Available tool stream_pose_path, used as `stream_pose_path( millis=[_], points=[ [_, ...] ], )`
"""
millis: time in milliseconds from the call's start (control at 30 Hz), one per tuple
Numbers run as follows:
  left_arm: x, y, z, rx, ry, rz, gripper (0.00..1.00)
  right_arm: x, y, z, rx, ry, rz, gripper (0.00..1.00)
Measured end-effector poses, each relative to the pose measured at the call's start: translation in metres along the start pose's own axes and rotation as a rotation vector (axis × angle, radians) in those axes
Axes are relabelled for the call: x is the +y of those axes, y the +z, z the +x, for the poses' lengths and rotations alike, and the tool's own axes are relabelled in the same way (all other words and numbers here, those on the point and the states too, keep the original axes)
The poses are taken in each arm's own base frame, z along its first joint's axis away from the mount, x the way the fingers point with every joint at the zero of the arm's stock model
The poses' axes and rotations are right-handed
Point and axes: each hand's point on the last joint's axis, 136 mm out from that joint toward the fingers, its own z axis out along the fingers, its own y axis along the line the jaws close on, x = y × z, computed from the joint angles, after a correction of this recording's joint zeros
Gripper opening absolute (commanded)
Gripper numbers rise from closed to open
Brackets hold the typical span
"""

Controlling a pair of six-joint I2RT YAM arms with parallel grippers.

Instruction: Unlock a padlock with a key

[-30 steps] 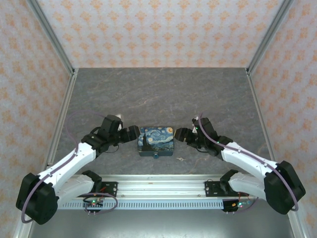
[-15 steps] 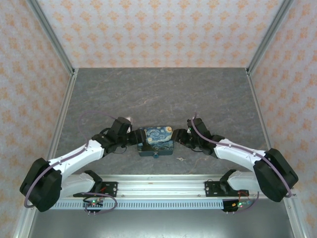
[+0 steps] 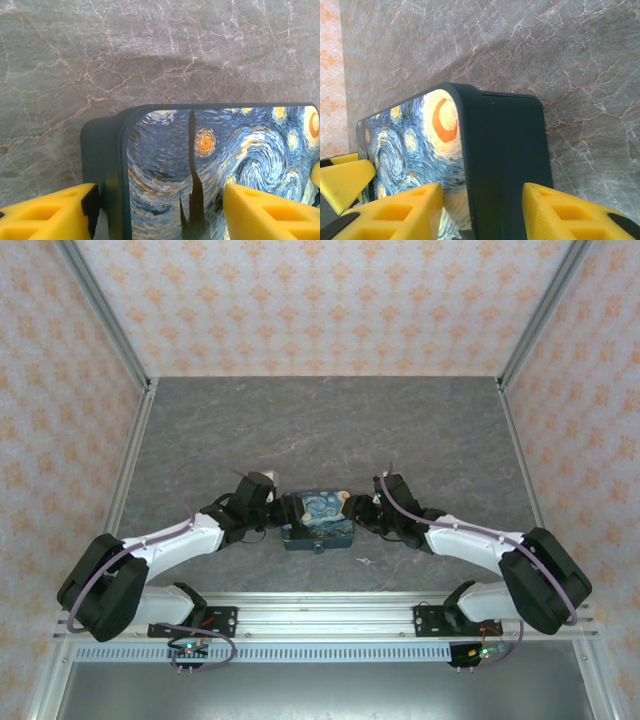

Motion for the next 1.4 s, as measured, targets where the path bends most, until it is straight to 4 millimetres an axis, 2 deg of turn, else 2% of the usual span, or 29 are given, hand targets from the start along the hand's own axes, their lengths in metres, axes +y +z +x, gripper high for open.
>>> stream_pose_path(
  millis=[133, 300, 567, 767, 1000, 1200, 1333, 1400],
  points=[
    [-0.003, 0.005, -0.006, -0.011, -0.003, 0.001, 0.65, 0.002, 0.003, -0.005, -0.016, -0.001, 0.005, 0.36],
    [-0.006, 0.016, -0.021, -0.044, -0.017, -0.023, 0.64, 0.002, 0.008, -0.022, -0.063, 0.009, 0.033, 0.31],
    [-0.02, 0.048, -0.07, -0.105, -0.011, -0.081, 0.67, -0.004, 0.021, -0.074, -0.171, 0.06, 0.079, 0.31],
    [-0.021, 0.064, -0.098, -0.138, -0.027, -0.093, 0.67, -0.003, 0.034, -0.101, -0.21, 0.082, 0.079, 0.35],
    [-0.018, 0.064, -0.096, -0.157, -0.043, -0.077, 0.77, -0.001, 0.038, -0.105, -0.215, 0.089, 0.067, 0.45],
    [-0.019, 0.063, -0.089, -0.124, -0.034, -0.06, 0.92, 0.001, 0.037, -0.101, -0.196, 0.089, 0.056, 0.66],
    [-0.015, 0.057, -0.088, -0.102, -0.041, -0.062, 0.96, 0.005, 0.023, -0.098, -0.205, 0.08, 0.043, 0.67],
    [-0.01, 0.048, -0.094, -0.105, -0.041, -0.069, 0.97, 0.01, 0.01, -0.098, -0.221, 0.072, 0.033, 0.67]
  ],
)
